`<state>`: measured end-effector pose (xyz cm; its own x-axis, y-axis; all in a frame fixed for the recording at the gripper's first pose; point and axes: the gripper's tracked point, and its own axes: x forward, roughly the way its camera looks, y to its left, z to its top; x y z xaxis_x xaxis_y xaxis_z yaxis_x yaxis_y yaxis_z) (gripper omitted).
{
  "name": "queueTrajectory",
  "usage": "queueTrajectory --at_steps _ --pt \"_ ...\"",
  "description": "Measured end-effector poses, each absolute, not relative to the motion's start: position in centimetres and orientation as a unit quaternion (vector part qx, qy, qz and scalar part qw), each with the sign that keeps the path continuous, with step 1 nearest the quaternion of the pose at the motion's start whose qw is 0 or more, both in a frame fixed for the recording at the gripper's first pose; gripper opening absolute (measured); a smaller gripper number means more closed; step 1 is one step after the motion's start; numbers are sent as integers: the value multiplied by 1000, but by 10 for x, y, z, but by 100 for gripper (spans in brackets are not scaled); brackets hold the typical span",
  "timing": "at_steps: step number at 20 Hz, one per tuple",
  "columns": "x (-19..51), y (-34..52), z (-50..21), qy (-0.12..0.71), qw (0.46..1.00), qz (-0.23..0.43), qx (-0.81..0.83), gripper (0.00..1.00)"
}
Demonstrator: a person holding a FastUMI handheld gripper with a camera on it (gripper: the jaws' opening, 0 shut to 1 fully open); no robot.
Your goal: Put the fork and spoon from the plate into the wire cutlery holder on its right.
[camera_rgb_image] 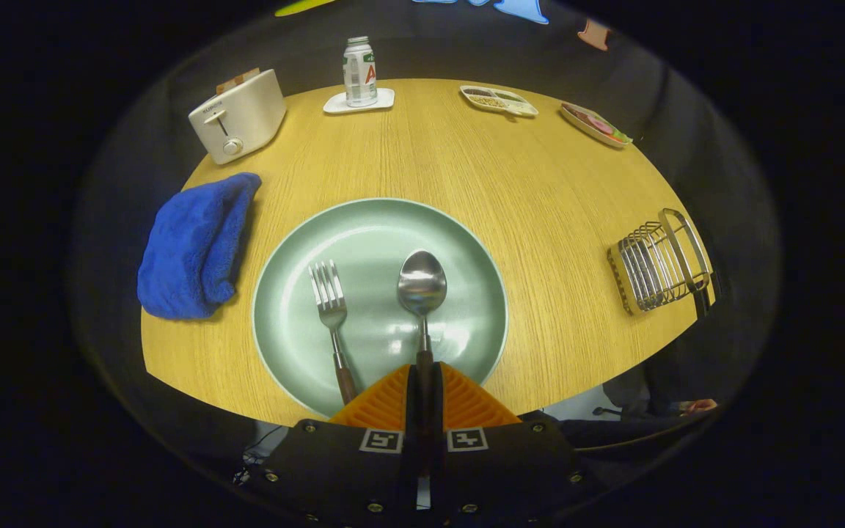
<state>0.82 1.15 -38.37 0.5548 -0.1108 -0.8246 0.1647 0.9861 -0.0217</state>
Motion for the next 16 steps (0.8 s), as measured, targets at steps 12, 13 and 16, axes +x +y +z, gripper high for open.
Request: queueTrajectory --at_steps 12,13,16 --pt "24 -27 -297 369 920 -130 -6 8" --pt "24 -37 -291 364 920 -143 -4 8" --pt "22 -71 -273 348 920 -183 8 8"
